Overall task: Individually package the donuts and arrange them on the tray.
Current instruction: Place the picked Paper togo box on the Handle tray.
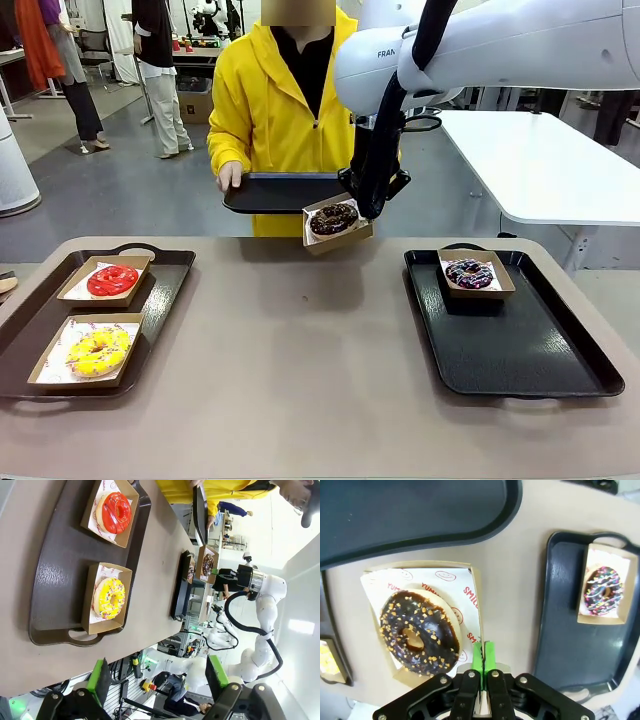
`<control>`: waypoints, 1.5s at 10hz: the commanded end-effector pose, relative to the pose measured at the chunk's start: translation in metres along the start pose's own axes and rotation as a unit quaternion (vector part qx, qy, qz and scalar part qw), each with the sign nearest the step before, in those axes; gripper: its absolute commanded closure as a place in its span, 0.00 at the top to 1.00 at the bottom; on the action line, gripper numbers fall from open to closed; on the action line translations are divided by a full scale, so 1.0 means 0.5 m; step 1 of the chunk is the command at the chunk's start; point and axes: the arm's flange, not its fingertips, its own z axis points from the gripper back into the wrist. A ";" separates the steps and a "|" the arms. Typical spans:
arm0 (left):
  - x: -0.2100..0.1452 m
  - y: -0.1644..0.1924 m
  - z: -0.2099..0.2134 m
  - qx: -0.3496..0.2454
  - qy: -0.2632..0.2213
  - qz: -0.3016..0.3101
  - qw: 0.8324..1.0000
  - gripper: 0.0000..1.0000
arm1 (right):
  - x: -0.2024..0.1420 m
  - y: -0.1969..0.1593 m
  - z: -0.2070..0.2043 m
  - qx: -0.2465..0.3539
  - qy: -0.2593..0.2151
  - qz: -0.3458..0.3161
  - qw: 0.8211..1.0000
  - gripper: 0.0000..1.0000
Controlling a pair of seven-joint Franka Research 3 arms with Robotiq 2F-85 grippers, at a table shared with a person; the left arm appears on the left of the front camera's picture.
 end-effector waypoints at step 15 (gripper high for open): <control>-0.002 0.000 0.002 -0.002 -0.007 -0.001 1.000 1.00 | -0.252 -0.498 -0.153 0.020 0.003 0.014 1.000 0.01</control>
